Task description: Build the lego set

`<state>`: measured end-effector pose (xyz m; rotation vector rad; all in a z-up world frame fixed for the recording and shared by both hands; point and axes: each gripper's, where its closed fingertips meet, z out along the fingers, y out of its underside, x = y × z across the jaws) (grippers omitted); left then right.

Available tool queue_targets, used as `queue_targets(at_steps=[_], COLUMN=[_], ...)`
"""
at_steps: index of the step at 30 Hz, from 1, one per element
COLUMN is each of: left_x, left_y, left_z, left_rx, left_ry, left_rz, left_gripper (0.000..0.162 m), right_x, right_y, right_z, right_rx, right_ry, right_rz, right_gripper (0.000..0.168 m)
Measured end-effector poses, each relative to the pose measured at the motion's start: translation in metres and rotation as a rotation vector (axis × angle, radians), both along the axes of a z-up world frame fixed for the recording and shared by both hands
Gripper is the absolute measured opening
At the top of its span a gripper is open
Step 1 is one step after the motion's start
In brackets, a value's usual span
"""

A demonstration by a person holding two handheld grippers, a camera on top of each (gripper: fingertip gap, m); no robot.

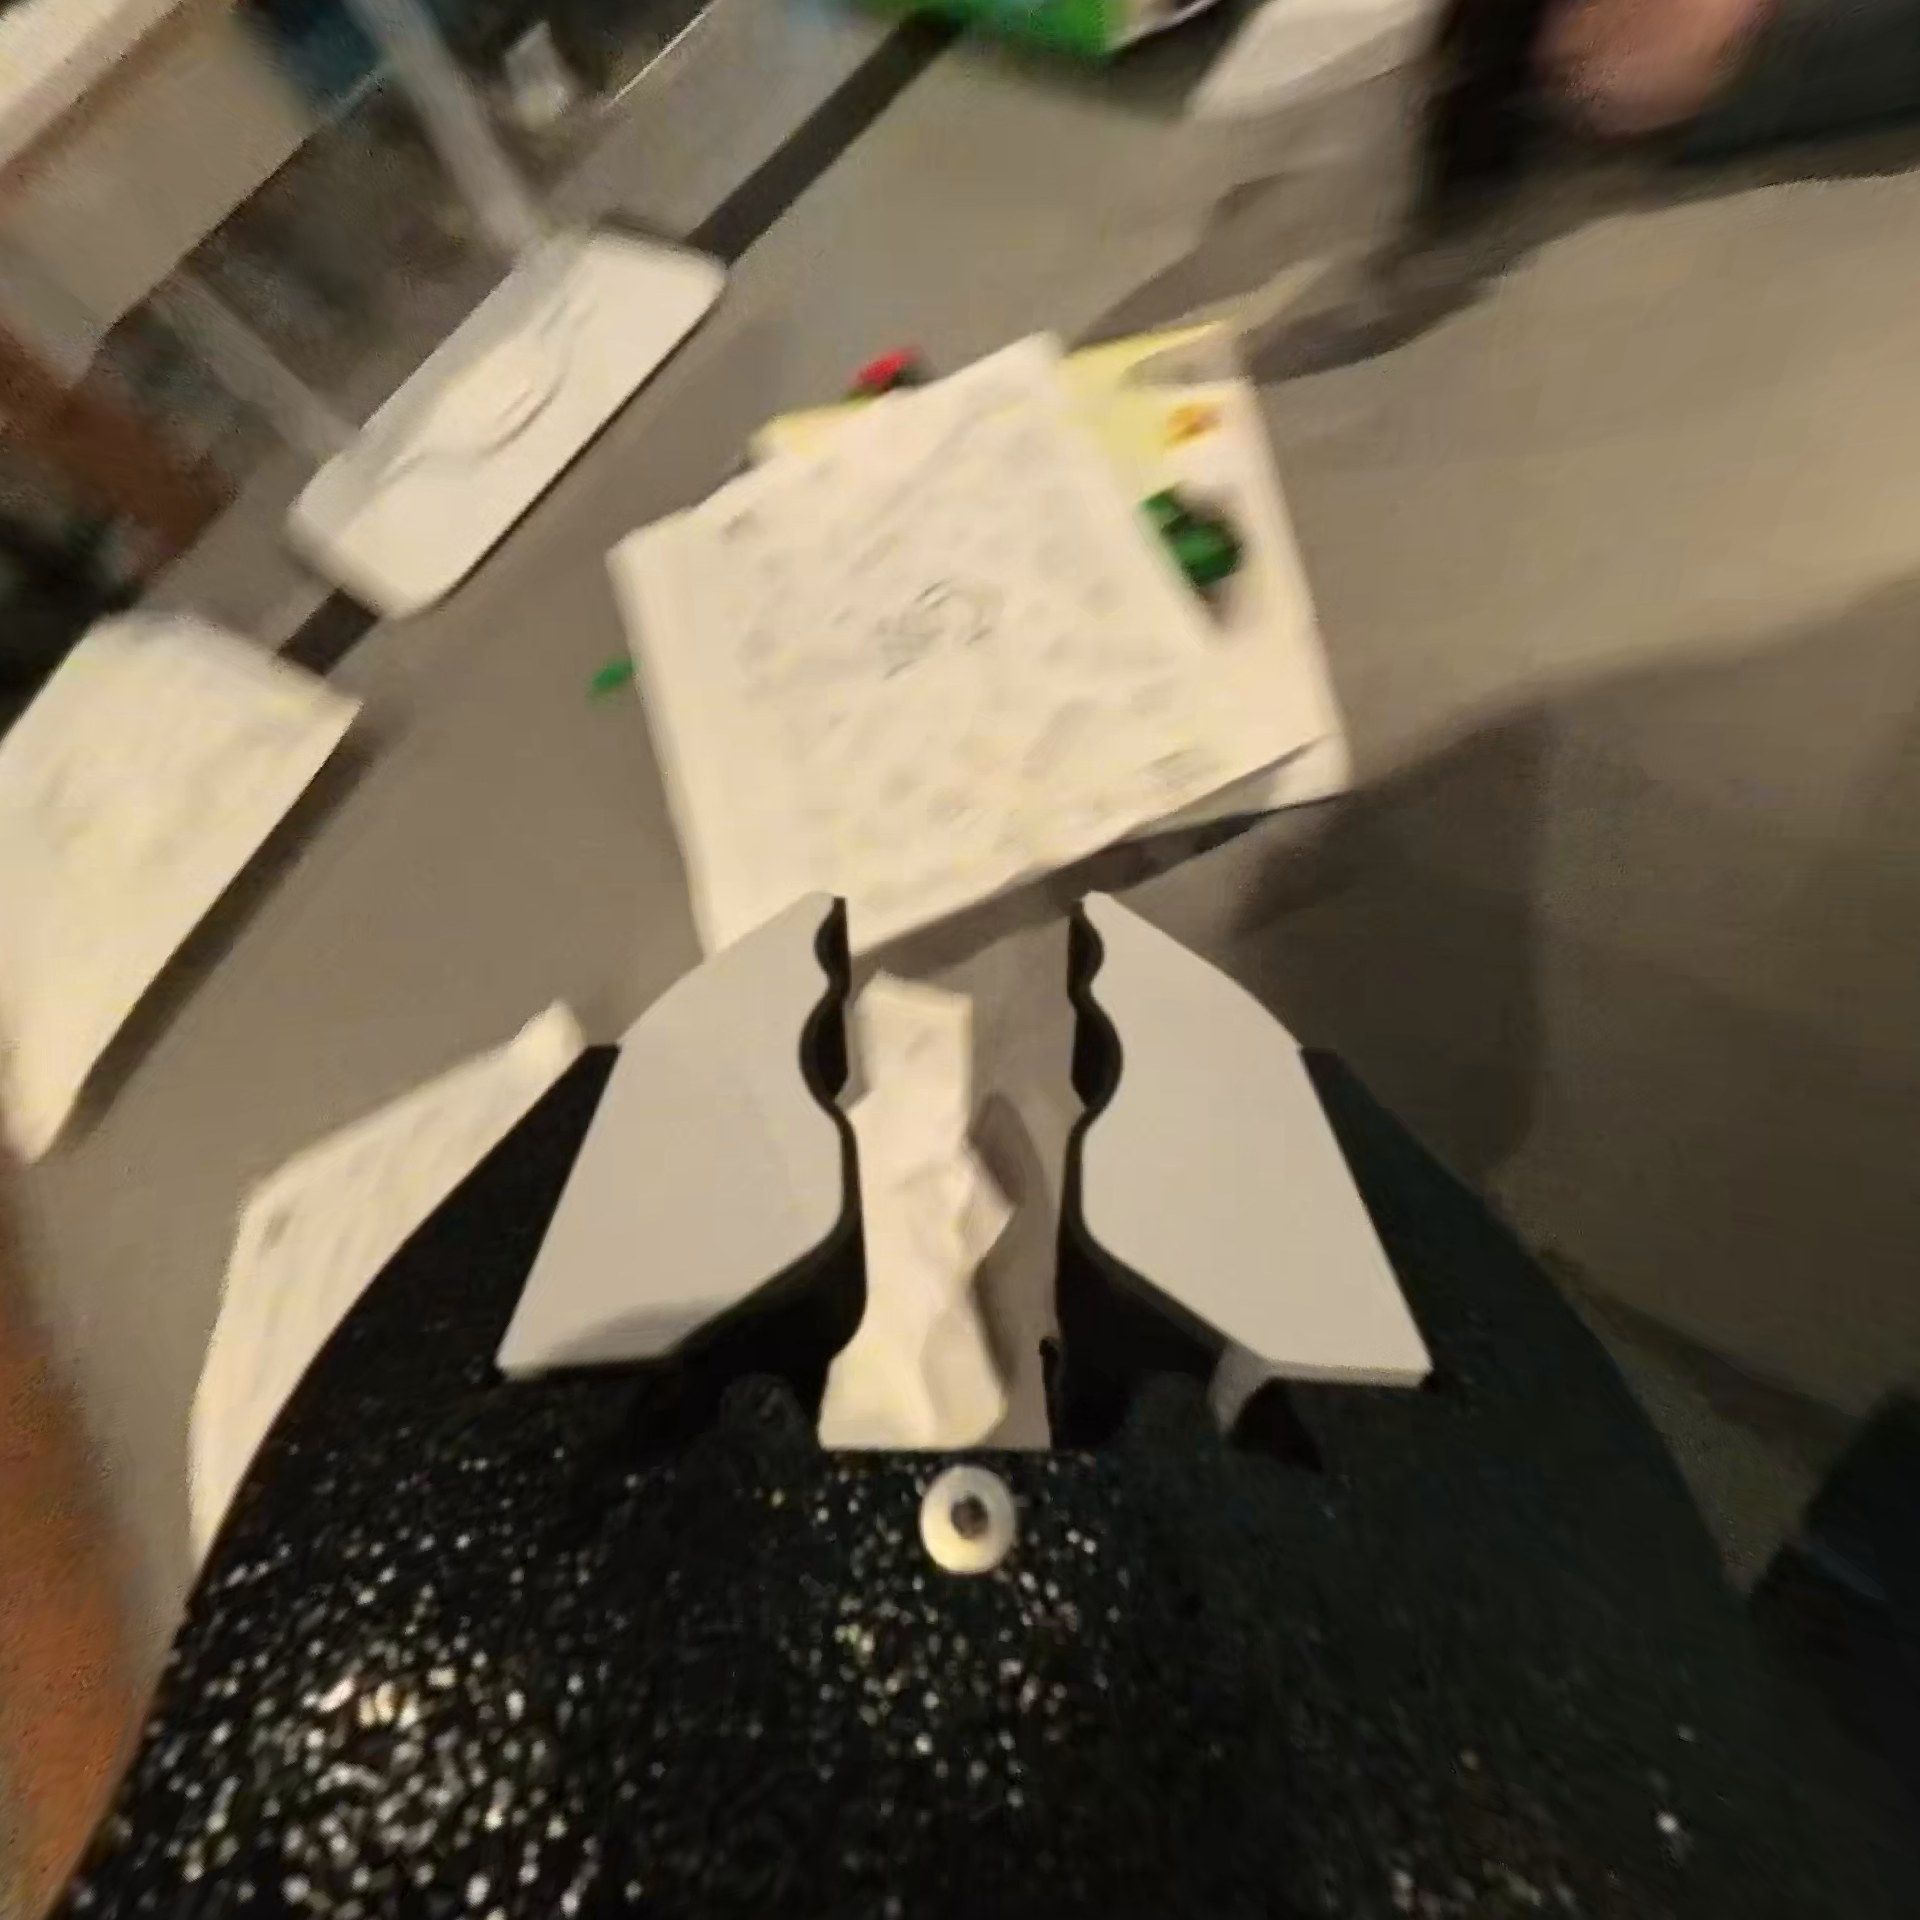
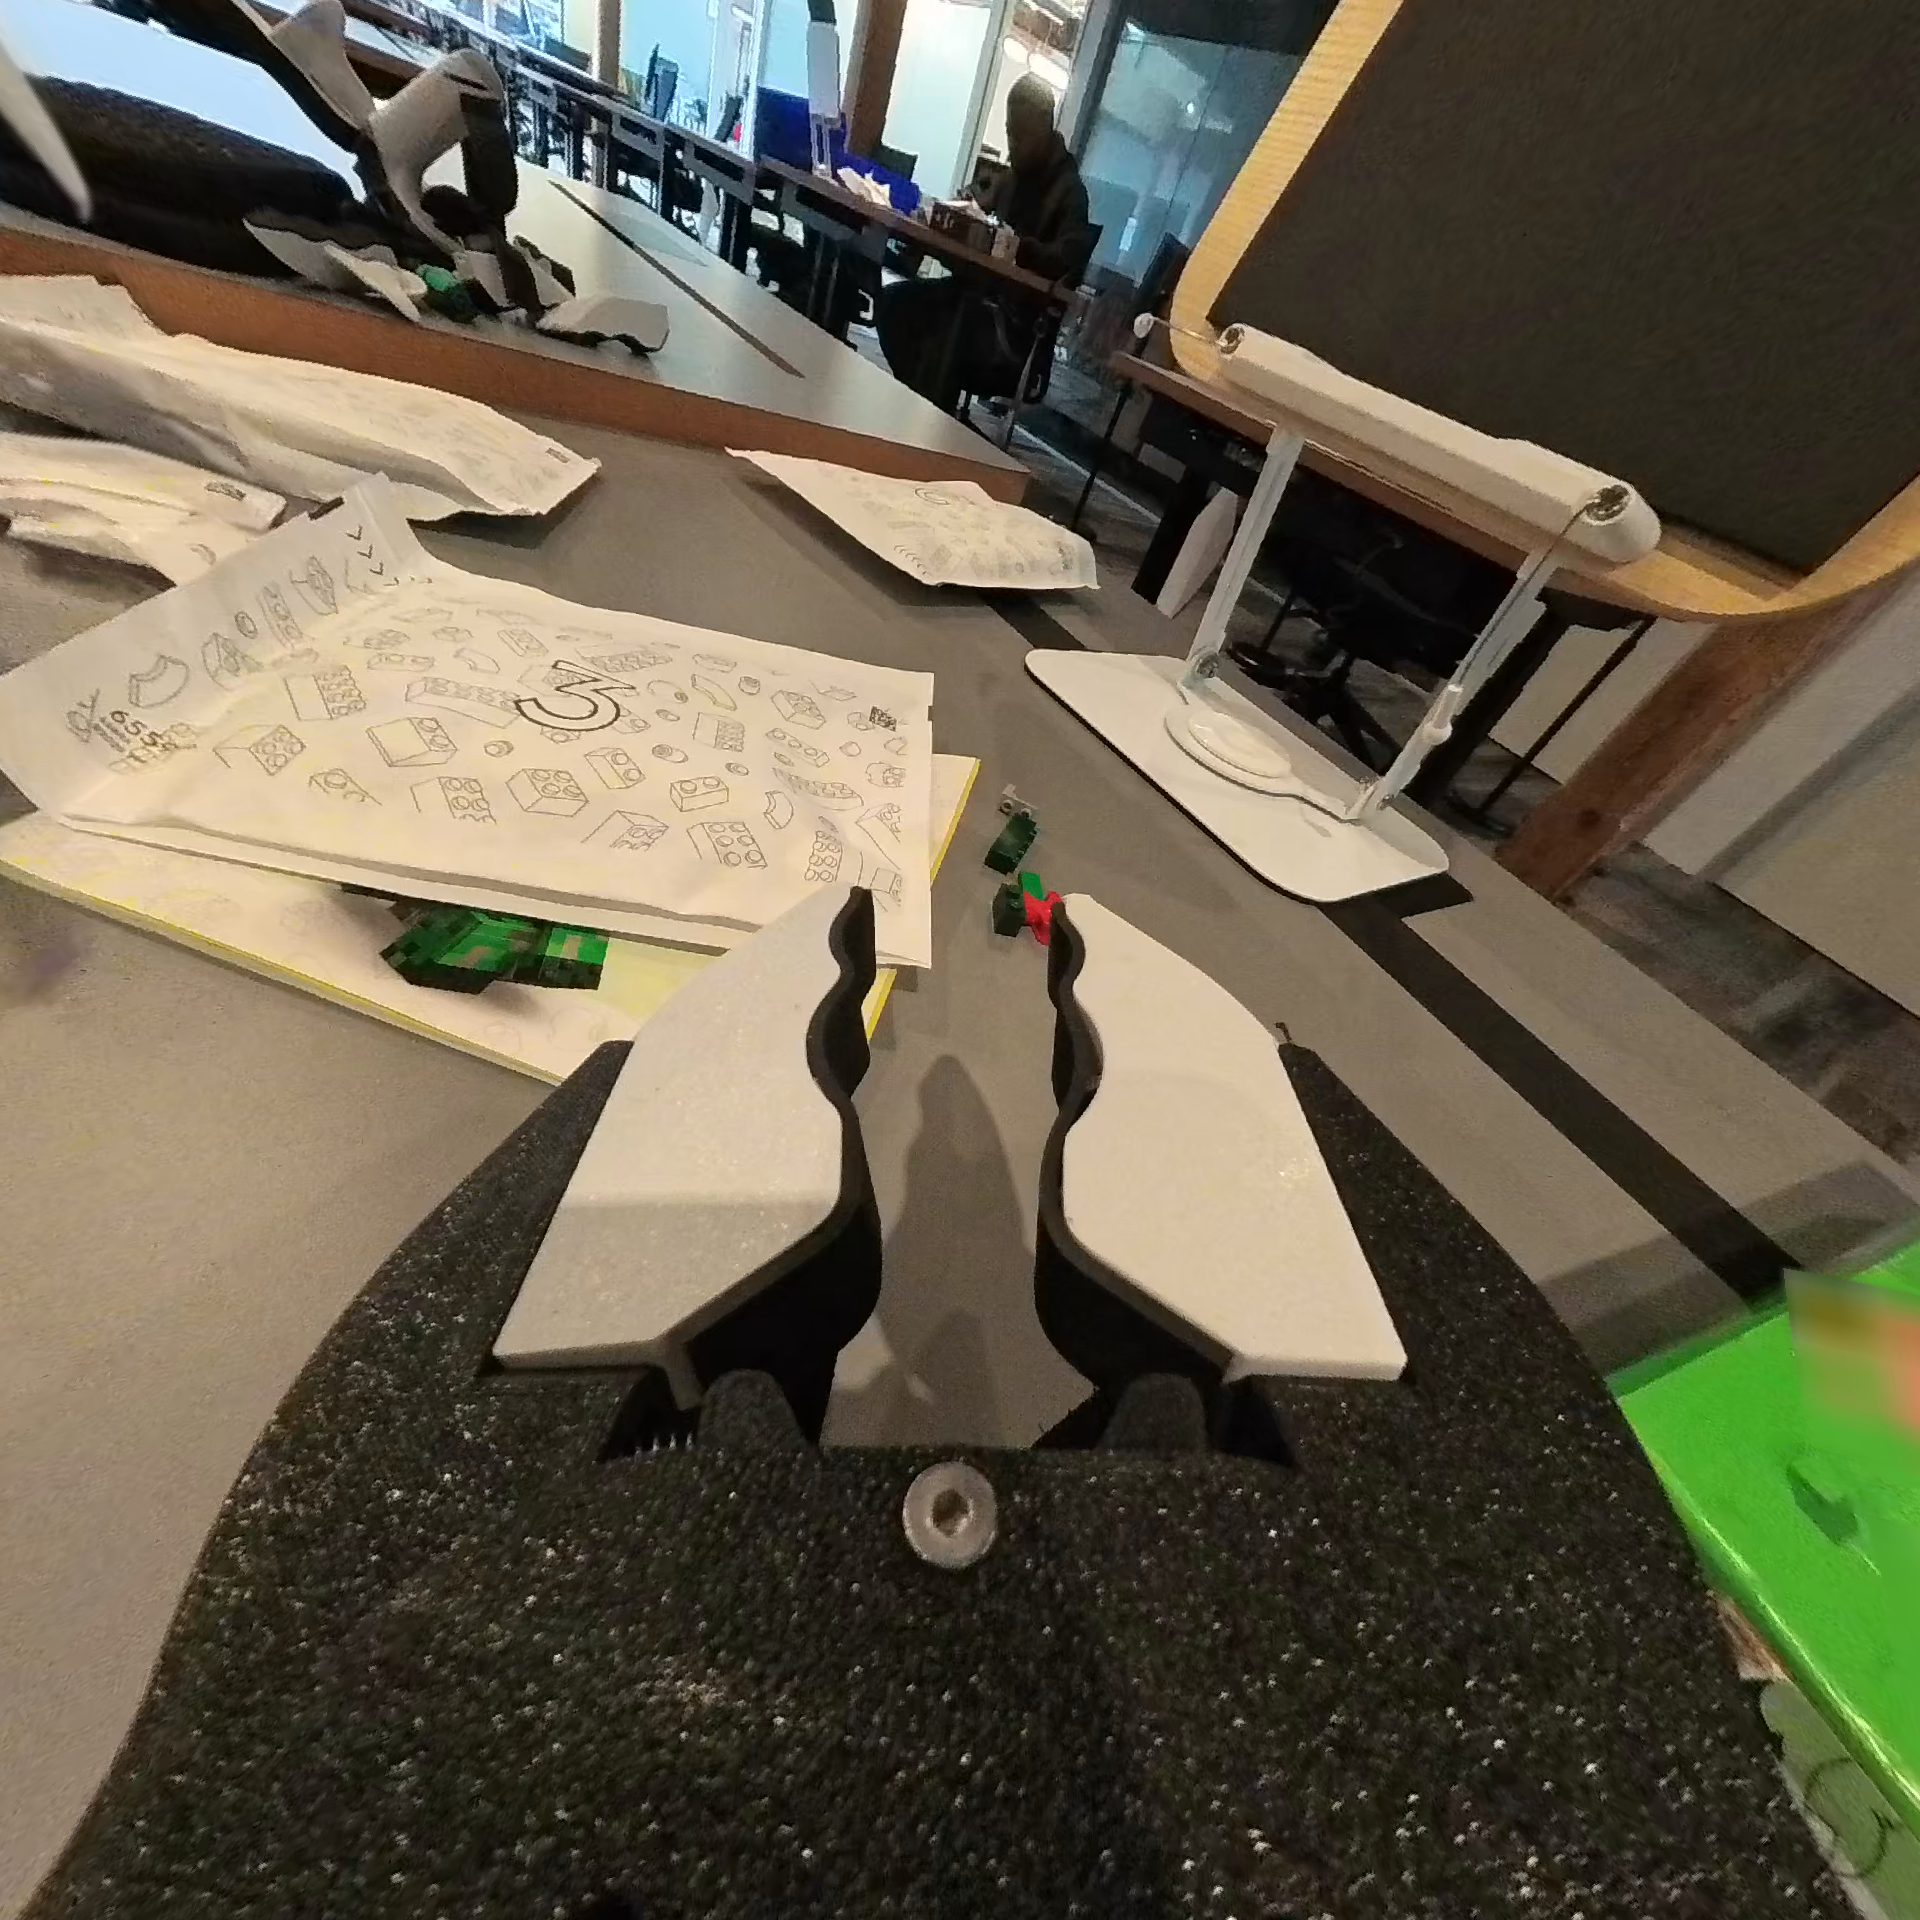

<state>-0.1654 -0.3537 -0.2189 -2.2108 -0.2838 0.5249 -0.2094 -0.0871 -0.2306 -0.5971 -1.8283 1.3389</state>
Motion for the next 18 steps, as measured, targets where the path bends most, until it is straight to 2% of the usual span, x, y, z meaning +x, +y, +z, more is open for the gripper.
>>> queue_targets(at_steps=[1, 4, 12, 14, 16, 18], left_x=[0.009, 0.018, -0.008, -0.014, -0.019, -0.023], left_y=[0.019, 0.048, 0.059, 0.058, 0.057, 0.058], left_z=[-0.002, -0.025, -0.077, -0.083, -0.085, -0.080], left_rx=[0.009, -0.085, -0.459, -0.537, -0.601, -0.626], left_ry=[-0.002, -0.038, 0.122, 0.169, 0.222, 0.296], left_rz=[-0.108, -0.280, -0.403, -0.406, -0.410, -0.413], left_gripper=[0.039, 0.044, 0.038, 0.027, 0.005, 0.000], right_x=[0.000, 0.001, 0.001, 0.001, 0.001, 0.001], right_y=[0.000, 0.000, -0.001, -0.001, -0.001, -0.001], right_z=[0.000, 0.000, 0.000, 0.000, 0.000, 0.000], right_rx=[0.001, 0.002, 0.002, 0.002, 0.001, -0.001], right_ry=[0.000, 0.001, -0.002, -0.002, -0.002, -0.004], right_rz=[0.001, 0.002, 0.003, 0.004, 0.003, 0.004], right_gripper=[0.031, 0.031, 0.031, 0.031, 0.031, 0.031])
